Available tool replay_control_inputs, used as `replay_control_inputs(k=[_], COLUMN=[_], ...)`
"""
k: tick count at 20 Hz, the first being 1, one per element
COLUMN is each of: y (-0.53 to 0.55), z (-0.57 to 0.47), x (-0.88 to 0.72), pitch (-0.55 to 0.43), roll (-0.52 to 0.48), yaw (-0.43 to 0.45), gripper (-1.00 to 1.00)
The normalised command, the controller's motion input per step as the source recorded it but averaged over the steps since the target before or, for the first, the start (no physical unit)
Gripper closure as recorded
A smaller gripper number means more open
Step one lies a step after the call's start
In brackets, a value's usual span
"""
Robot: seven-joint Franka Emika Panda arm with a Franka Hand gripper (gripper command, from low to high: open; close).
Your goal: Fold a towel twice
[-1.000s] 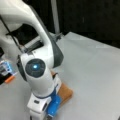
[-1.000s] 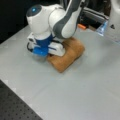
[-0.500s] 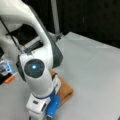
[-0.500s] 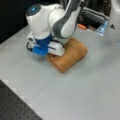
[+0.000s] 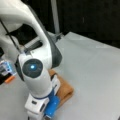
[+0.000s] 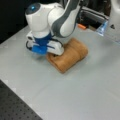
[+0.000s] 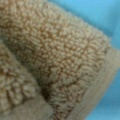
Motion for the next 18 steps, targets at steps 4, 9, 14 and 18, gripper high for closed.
replay_control_inputs(k=[4, 9, 14, 18], y=[-0.13, -0.08, 0.02, 0.14], z=[0.19, 0.34, 0.43, 0.42], x=[0.03, -0.06, -0.12, -0.15], pitch=[0.067, 0.106, 0.119, 0.117], roll=[0.027, -0.012, -0.085, -0.11], yaw=[0.064, 0.065, 0.022, -0.012], gripper=[-1.0, -1.0, -1.0, -1.0])
